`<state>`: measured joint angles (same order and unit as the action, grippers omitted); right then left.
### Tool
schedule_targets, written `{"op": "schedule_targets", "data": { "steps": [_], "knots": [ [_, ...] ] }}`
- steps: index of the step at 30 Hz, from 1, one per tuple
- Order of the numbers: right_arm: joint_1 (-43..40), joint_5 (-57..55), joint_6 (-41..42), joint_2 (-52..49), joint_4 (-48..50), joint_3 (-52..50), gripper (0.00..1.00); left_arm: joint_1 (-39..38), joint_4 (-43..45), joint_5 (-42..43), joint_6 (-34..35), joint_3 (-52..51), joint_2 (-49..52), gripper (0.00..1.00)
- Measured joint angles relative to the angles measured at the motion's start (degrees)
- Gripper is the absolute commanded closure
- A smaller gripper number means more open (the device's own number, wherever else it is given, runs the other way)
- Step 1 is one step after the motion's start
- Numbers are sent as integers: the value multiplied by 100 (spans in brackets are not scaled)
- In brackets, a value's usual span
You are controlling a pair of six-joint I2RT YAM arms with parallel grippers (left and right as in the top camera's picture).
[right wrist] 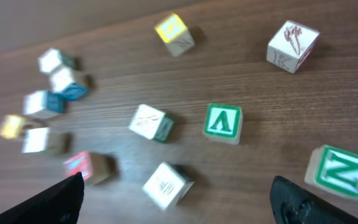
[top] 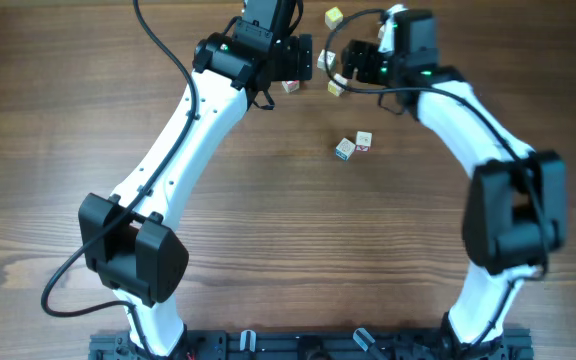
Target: Form a circle
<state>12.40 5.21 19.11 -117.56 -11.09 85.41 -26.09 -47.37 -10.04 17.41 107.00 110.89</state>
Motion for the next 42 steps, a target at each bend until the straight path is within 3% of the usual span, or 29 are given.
{"op": "schedule_targets", "data": {
  "steps": [10, 18, 23, 28, 42],
  "knots": [
    [42, -662, 11, -1281, 603, 704, 15, 0, 0, 0, 0, 0, -2, 0],
    [42, -680, 144, -1648, 994, 726, 25, 0, 2, 0, 0, 0, 0, 0],
    [42, -682, 181, -1738, 1163, 732, 34, 0, 0, 0, 0, 0, 0, 0],
    [42, -680, 197, -1738, 1281, 734, 57, 0, 0, 0, 0, 0, -2, 0],
    [44, -809, 85, -1670, 1056, 767, 75, 0, 0, 0, 0, 0, 0, 0]
  ]
}}
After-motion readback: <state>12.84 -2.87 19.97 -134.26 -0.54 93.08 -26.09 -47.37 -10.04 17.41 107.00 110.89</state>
